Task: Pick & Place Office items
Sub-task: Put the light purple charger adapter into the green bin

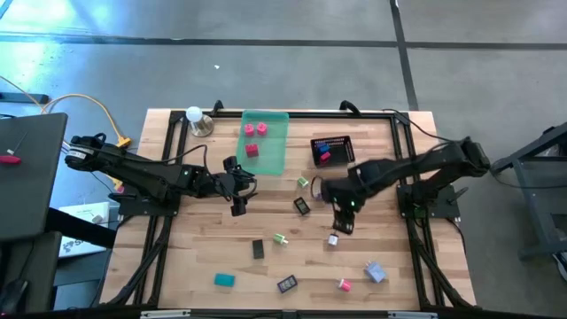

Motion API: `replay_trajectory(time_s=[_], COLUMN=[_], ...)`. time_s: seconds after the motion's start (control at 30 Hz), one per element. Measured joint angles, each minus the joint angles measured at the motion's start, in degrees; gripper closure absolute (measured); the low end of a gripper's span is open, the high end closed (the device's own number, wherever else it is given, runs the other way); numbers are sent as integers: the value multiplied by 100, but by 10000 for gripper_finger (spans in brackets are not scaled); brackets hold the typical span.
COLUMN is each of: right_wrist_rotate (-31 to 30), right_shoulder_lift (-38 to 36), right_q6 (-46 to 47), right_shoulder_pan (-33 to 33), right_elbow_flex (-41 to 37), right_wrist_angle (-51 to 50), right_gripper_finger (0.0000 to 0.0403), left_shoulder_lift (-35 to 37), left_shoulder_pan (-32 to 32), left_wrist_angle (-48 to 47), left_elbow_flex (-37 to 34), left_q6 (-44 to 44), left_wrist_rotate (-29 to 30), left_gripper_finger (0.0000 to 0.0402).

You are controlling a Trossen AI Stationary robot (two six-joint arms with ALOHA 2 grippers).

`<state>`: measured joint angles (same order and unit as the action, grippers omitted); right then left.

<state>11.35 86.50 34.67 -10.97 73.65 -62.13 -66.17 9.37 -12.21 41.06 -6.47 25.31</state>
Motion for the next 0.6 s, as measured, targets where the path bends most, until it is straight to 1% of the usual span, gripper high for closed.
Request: replay_trajectory(time_s=[0.1, 0.3, 0.5, 0.6], right_wrist_rotate=[-443, -817, -1032, -980], right_shoulder_lift=[2, 2, 2, 2], right_q6=[287, 327, 499, 602], right_shoulder_pan=[-403, -899, -1020, -1016], right_elbow_flex=[0, 0, 0, 0], right_wrist_angle=[-10, 41, 269, 249], right_gripper_finger=[247, 247, 244, 227], left_shoulder_lift=[0, 0, 0, 0], left_shoulder_pan=[0, 0, 0, 0], left_wrist_angle=[0, 0, 72, 91], left_elbow_flex=[0, 0, 0, 0], left_q6=[1, 91, 193, 196], left_wrist_rotate=[-1, -1, -1, 0], left_gripper_finger=[121, 121, 121, 121])
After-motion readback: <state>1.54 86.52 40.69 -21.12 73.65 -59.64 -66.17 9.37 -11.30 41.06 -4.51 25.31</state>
